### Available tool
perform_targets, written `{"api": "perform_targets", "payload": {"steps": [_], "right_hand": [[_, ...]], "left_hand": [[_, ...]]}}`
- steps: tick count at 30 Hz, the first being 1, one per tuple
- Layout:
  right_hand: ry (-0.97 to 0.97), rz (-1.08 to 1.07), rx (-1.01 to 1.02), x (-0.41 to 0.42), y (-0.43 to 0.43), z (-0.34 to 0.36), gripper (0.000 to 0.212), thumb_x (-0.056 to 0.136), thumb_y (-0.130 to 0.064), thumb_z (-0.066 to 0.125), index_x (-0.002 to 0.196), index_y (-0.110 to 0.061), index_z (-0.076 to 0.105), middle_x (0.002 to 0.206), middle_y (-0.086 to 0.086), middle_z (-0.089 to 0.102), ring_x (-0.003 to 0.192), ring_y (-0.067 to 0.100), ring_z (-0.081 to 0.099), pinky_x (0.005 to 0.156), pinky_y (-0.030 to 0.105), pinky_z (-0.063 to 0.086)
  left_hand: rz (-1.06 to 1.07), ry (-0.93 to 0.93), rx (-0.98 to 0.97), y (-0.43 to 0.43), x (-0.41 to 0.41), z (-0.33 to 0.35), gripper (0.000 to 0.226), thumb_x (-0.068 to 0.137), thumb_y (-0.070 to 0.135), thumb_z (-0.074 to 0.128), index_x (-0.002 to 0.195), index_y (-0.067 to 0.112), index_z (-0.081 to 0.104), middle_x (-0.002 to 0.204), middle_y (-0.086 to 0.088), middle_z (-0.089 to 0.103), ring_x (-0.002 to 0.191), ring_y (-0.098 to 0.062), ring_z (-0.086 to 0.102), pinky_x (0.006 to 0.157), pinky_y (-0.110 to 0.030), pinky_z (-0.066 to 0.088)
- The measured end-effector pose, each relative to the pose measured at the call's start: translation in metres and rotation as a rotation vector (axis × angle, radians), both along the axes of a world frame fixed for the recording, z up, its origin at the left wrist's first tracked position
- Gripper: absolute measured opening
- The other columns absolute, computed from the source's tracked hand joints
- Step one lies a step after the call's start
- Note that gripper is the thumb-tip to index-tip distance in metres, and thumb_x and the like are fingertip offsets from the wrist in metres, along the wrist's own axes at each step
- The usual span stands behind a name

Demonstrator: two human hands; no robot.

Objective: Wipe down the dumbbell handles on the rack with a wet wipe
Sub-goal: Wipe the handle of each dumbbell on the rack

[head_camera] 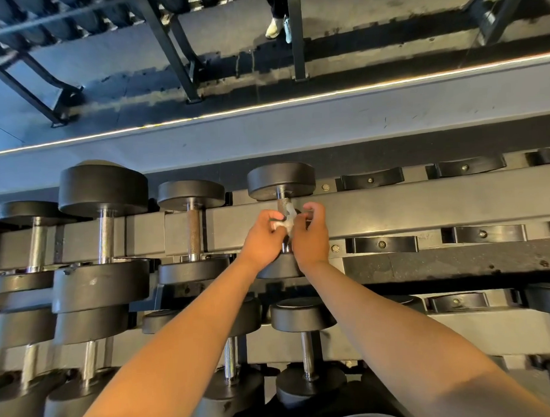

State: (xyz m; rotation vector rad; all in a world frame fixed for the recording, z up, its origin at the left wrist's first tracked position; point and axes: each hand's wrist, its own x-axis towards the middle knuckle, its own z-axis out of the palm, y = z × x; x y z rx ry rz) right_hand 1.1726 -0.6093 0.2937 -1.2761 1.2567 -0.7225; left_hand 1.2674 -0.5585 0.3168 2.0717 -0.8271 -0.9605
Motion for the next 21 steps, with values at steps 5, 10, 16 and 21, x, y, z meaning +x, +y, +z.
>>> {"api": "perform_targets", "payload": {"steps": [5, 10, 16, 21], "right_hand": [[-0.133, 0.214, -0.073, -0.008, -0.01, 0.001, 0.022, 0.098, -0.027, 0.06, 0.119, -0.03, 0.053, 0.117, -0.005, 0.058, 0.109, 0.009, 0.057, 0.088, 0.025, 0.052], [-0.036, 0.102, 0.111, 0.0, -0.04, 0.011, 0.012, 0.096, -0.016, 0.063, 0.108, -0.019, 0.066, 0.101, -0.01, 0.06, 0.092, 0.003, 0.057, 0.067, 0.013, 0.042], [-0.057, -0.144, 0.322, 0.03, -0.049, 0.002, 0.014, 0.09, -0.015, 0.073, 0.103, -0.015, 0.067, 0.099, -0.002, 0.066, 0.093, 0.014, 0.063, 0.07, 0.02, 0.048], [-0.086, -0.185, 0.446, 0.058, -0.051, 0.003, 0.024, 0.086, -0.012, 0.076, 0.104, -0.015, 0.06, 0.1, -0.001, 0.062, 0.079, 0.012, 0.059, 0.042, 0.009, 0.041]], "left_hand": [[0.044, 0.18, -0.084, -0.005, 0.004, -0.002, 0.02, 0.1, 0.025, 0.058, 0.118, 0.022, 0.064, 0.106, -0.002, 0.071, 0.099, -0.017, 0.067, 0.081, -0.025, 0.053], [0.24, -0.036, -0.192, -0.005, 0.001, -0.016, 0.019, 0.101, 0.026, 0.058, 0.12, 0.025, 0.064, 0.117, 0.007, 0.064, 0.099, -0.002, 0.063, 0.088, -0.019, 0.052], [0.205, -0.071, -0.002, -0.005, -0.01, -0.027, 0.03, 0.107, 0.023, 0.042, 0.132, 0.032, 0.055, 0.115, 0.01, 0.065, 0.106, -0.013, 0.064, 0.094, -0.034, 0.053], [0.141, -0.073, 0.088, -0.01, -0.005, -0.027, 0.038, 0.105, 0.023, 0.038, 0.133, 0.047, 0.045, 0.103, 0.005, 0.069, 0.084, -0.019, 0.067, 0.075, -0.042, 0.059]]}}
